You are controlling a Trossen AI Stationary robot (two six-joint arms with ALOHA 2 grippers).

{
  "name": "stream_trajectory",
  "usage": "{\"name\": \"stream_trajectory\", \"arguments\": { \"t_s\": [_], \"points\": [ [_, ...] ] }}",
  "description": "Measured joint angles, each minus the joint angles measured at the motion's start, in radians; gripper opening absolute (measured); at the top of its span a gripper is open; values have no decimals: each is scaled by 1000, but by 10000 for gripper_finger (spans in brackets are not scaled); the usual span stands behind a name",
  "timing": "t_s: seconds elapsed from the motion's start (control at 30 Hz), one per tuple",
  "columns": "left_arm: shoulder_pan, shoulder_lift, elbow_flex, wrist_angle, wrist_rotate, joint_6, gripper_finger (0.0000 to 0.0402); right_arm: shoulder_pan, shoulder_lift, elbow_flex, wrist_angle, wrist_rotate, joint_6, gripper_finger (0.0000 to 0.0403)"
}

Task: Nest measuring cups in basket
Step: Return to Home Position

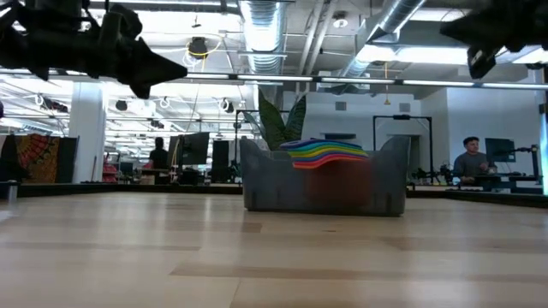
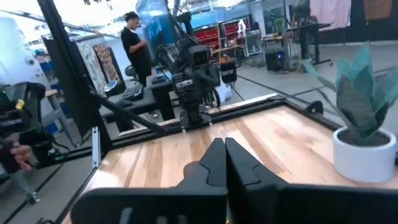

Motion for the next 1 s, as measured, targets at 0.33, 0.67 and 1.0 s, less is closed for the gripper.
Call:
{"name": "stream_trajectory", "arguments": {
  "t_s": [0.33,0.67,1.0],
  "points": [
    [-11,-132,-128,60,29,-82,0,-122,-77,-105,1,-112,0,6],
    [-131,-209,-154,2,-55,-11,0,-163,-96,-205,122,-214,-61,11],
    [-232,-208,-155,-44,-91,83,0,-141,-93,-268,204,-215,-141,16]
  ]
}}
